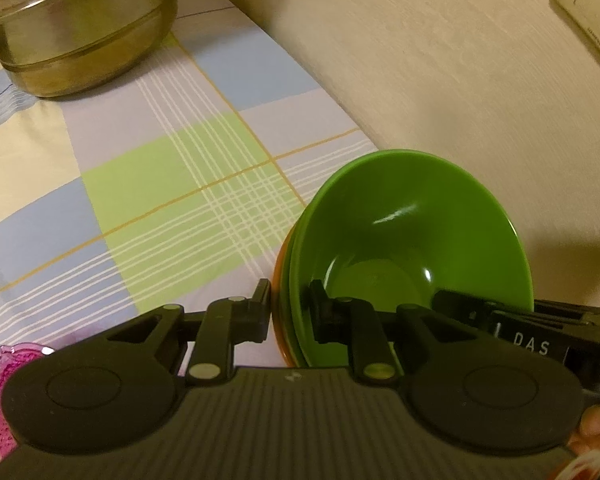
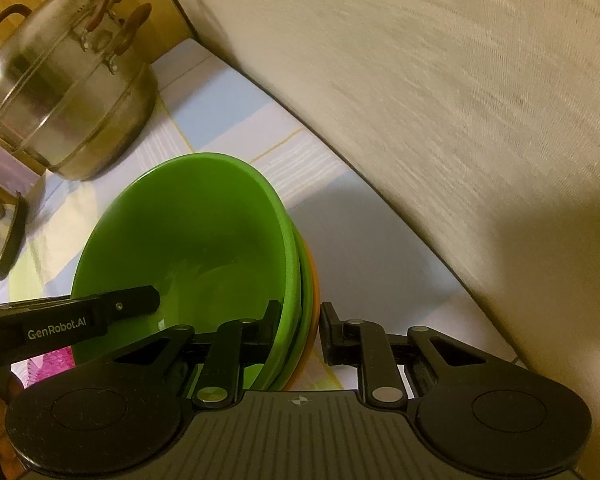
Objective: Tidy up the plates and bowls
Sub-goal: 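Lift the bowl stack with both grippers and carry it onto the pink plates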
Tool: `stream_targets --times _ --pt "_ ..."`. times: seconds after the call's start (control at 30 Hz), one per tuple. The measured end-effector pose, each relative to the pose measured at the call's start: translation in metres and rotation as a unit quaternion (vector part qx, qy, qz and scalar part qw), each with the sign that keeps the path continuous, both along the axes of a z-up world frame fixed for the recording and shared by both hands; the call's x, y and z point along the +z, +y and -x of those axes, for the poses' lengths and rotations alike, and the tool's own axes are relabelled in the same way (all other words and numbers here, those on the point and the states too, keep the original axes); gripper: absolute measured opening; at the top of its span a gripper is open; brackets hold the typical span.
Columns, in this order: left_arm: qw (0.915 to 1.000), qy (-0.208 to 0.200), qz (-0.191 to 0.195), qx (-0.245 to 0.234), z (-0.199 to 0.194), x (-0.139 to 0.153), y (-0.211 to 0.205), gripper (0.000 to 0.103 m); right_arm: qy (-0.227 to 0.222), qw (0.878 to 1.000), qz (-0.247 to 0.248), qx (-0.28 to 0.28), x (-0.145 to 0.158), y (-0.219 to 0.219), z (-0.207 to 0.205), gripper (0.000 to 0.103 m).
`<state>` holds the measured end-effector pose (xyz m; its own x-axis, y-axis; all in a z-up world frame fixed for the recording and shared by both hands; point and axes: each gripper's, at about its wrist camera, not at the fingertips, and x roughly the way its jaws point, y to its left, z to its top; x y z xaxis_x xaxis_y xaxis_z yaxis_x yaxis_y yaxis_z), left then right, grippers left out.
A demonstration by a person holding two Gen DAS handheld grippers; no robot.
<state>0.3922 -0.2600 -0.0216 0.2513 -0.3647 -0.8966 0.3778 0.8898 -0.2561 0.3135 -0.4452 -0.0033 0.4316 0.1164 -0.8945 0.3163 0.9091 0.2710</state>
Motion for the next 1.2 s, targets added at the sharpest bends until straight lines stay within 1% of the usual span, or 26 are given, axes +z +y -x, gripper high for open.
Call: stream_targets --times 0.17,0.27,0.53,0.7,0.87,1.03,1.2 --pt "0.9999 -0.007 0.004 0.011 0.005 0.018 0.013 0.017 -0.009 1.000 0.003 0.010 0.017 0.012 0.003 0.020" --pt "0.9997 -0.011 0.007 0.022 0.009 0.031 0.027 0.017 -0.016 1.000 0.005 0.020 0.030 0.023 0.006 0.020" --pt "0.9981 -0.026 0.001 0.056 0.024 0.065 0.078 0.017 -0.034 0.998 -0.002 0.056 0.060 0.069 0.012 0.020" --pt "0.9961 -0.036 -0.011 0.079 0.035 0.082 0.113 0.017 -0.041 0.996 -0.010 0.082 0.071 0.103 0.015 0.020" --pt "0.9938 -0.034 -0.017 0.105 0.050 0.084 0.152 0.017 -0.042 0.993 -0.017 0.110 0.072 0.138 0.019 0.020" --pt "0.9909 -0.027 -0.021 0.130 0.069 0.076 0.185 0.017 -0.035 0.990 -0.021 0.135 0.064 0.168 0.025 0.020" --pt "0.9886 -0.019 -0.025 0.147 0.082 0.064 0.206 0.017 -0.024 0.988 -0.025 0.153 0.050 0.187 0.025 0.020"
